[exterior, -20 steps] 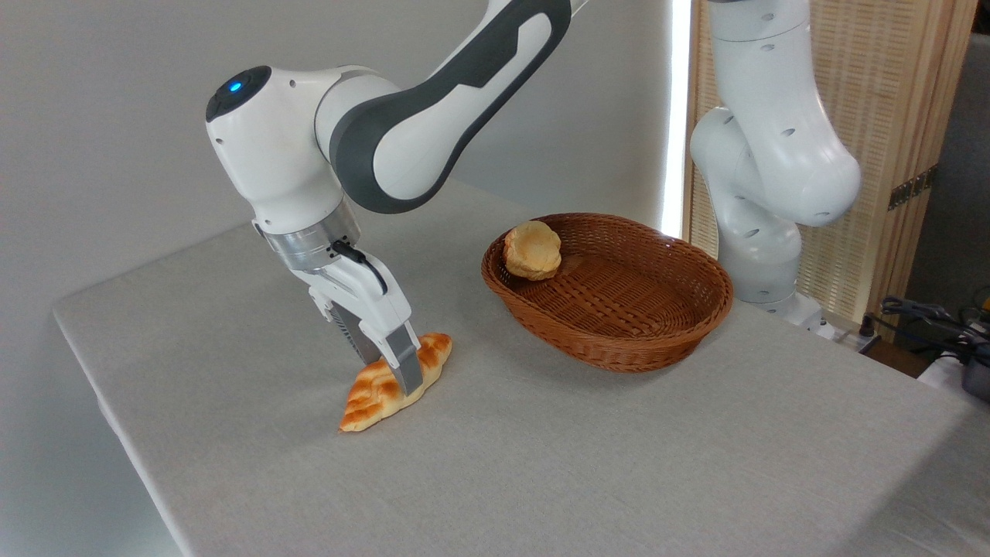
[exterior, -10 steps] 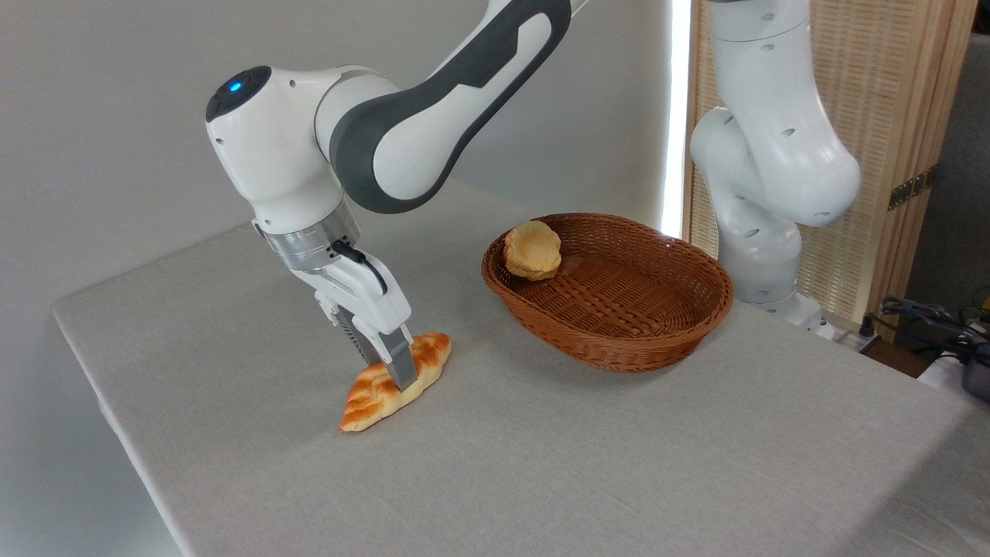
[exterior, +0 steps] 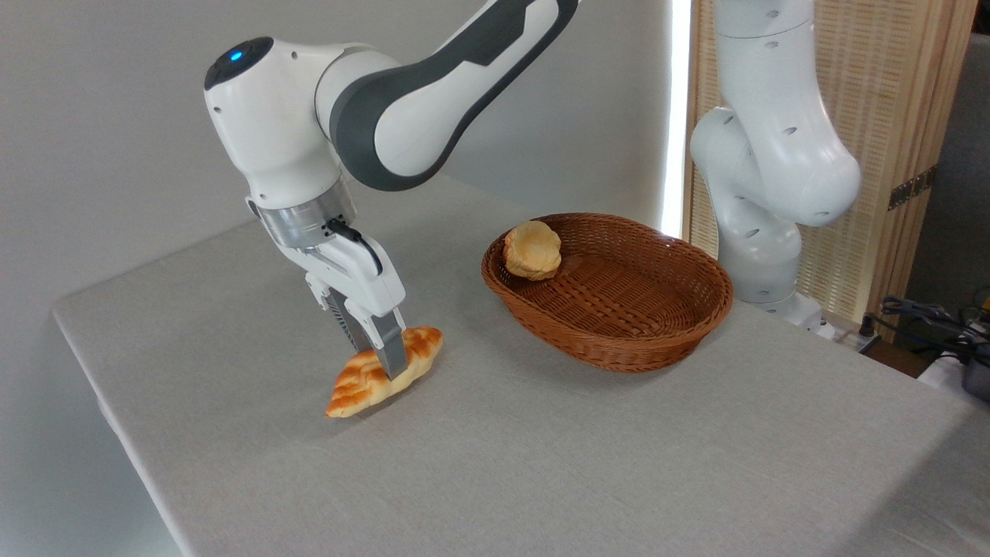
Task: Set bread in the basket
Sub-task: 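Lift the braided roll and carry it toward the wicker basket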
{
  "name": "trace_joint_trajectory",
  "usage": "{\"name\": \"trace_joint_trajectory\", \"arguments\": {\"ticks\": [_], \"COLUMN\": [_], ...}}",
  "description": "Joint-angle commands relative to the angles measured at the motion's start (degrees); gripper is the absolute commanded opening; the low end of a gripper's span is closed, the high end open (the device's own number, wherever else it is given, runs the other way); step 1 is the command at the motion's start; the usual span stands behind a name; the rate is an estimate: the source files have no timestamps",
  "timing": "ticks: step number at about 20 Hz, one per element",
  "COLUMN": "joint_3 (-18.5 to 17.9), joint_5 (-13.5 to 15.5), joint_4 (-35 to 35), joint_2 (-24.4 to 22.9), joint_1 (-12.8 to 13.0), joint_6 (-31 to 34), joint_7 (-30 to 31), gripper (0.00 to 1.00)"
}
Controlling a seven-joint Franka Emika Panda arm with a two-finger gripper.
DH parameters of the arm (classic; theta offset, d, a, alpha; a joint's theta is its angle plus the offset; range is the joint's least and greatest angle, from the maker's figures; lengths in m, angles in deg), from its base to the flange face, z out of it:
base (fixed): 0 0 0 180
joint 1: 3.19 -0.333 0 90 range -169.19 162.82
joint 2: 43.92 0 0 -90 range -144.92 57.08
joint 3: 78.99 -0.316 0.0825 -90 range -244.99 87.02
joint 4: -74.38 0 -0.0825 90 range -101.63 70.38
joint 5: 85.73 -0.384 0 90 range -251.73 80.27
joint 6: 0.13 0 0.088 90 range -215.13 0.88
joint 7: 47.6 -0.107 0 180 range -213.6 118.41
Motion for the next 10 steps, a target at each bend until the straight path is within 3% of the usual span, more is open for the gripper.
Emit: {"name": "trace_joint_trajectory", "arguments": {"ticks": [1,10], "joint_3": [-0.29,-0.20], "joint_5": [-0.85,-0.15], "joint_4": [-0.21,-0.65], "joint_2": [-2.56,-10.56], "joint_1": [0.09,0.09], "joint_6": [0.32,6.20], "joint_7": [-1.16,-2.04], "gripper": [0.56,0.59]}}
